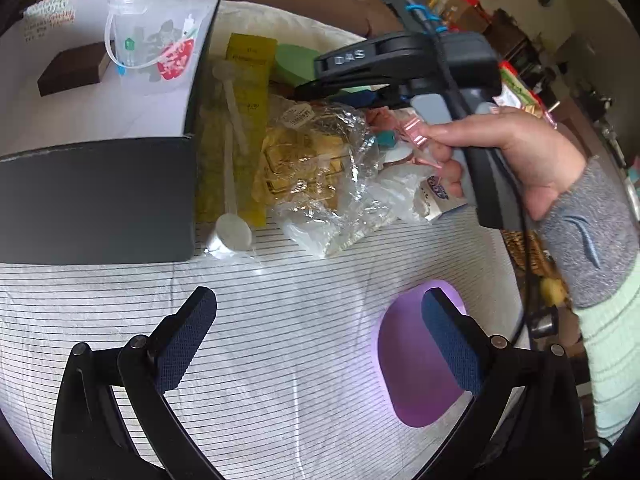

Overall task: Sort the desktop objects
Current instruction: 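Reach the right tool toward the green oval lid among the packets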

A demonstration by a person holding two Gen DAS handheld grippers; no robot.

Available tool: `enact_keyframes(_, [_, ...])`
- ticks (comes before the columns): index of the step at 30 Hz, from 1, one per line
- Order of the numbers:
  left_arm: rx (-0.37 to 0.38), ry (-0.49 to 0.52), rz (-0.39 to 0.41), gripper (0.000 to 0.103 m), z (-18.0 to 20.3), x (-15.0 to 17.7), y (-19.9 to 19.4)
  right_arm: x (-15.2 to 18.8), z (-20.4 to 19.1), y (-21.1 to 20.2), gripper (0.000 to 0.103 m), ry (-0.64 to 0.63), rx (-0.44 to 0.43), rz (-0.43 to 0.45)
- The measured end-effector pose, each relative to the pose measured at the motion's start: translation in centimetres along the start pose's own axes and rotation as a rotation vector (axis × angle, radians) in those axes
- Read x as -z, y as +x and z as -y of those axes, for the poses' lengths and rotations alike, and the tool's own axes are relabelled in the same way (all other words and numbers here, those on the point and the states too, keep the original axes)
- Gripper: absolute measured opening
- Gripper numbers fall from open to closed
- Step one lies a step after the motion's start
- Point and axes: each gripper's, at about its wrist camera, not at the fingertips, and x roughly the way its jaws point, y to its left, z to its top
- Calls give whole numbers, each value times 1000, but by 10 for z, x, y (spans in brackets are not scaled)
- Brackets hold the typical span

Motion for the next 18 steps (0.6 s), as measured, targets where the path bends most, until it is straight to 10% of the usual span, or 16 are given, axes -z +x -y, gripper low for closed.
enact_keyframes(18, [8, 33, -2, 103, 16, 2, 2, 24, 12, -37, 13, 23, -134, 47])
